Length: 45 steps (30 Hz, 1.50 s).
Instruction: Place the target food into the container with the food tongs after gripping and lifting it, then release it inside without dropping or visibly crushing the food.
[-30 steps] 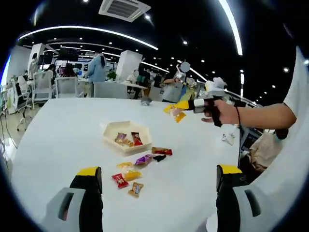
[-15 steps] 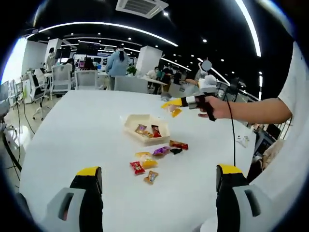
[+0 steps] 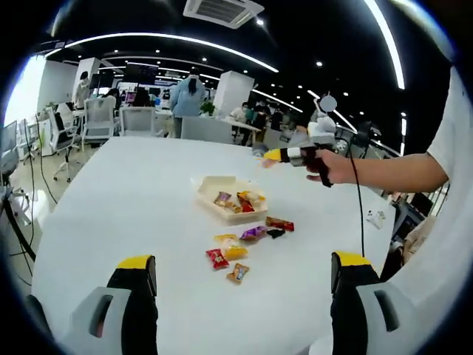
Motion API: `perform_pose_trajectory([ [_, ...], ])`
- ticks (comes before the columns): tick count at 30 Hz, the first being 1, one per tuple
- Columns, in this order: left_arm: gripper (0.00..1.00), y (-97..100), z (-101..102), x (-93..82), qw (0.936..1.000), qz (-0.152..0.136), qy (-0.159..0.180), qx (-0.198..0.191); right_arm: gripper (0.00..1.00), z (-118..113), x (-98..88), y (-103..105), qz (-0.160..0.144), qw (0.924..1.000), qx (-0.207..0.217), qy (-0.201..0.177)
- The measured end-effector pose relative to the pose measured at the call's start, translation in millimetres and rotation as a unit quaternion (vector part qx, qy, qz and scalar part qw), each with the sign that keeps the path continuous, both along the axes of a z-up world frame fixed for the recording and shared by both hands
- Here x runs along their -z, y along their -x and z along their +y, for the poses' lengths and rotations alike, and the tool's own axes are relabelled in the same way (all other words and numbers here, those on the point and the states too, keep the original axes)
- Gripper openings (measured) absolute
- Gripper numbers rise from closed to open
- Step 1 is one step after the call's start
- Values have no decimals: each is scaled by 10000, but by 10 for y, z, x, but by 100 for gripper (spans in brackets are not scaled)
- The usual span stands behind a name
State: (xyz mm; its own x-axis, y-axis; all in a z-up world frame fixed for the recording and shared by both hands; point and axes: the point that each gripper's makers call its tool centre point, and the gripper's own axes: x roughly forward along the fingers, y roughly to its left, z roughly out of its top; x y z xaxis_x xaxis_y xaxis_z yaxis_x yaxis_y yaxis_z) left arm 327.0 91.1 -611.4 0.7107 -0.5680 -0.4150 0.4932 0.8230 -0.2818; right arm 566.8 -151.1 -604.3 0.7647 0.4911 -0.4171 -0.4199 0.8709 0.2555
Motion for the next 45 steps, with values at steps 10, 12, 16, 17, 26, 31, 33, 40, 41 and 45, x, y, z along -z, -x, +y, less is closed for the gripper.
perform_pose_trajectory([
  [10, 99, -59, 35, -8, 9998, -97, 71, 172, 29, 114, -104, 301, -128, 9998, -73, 147],
  [12, 99, -65, 35, -6, 9997, -103, 72, 208, 29, 146, -128, 345, -192, 9995, -135, 209],
  [16, 99, -96, 28, 4, 9991, -145, 93, 382, 29, 189, -234, 489, -331, 9988, -150, 325],
  [17, 99, -115, 5, 31, 9986, -155, 106, 491, 29, 185, -259, 523, -361, 9987, -134, 329],
  [26, 99, -123, -151, 129, 9963, -101, 154, 840, 29, 201, -320, 787, -345, 9988, -79, 326],
  [31, 99, -93, -264, 144, 9930, -81, 42, 1174, 29, 176, -279, 1008, -414, 9970, -201, 615],
  [33, 99, -125, -287, 46, 9928, -242, 220, 1149, 29, 159, -244, 1078, -437, 9958, -274, 751],
  [40, 99, -163, -380, 91, 9910, -167, 238, 1310, 29, 116, -160, 1281, -528, 9929, -382, 992],
  [41, 99, -151, -381, 119, 9905, -155, 168, 1356, 29, 115, -144, 1303, -532, 9929, -388, 993],
  [45, 99, -103, -363, 106, 9903, -138, 130, 1377, 29, 103, -65, 1412, -446, 9929, -434, 1010],
])
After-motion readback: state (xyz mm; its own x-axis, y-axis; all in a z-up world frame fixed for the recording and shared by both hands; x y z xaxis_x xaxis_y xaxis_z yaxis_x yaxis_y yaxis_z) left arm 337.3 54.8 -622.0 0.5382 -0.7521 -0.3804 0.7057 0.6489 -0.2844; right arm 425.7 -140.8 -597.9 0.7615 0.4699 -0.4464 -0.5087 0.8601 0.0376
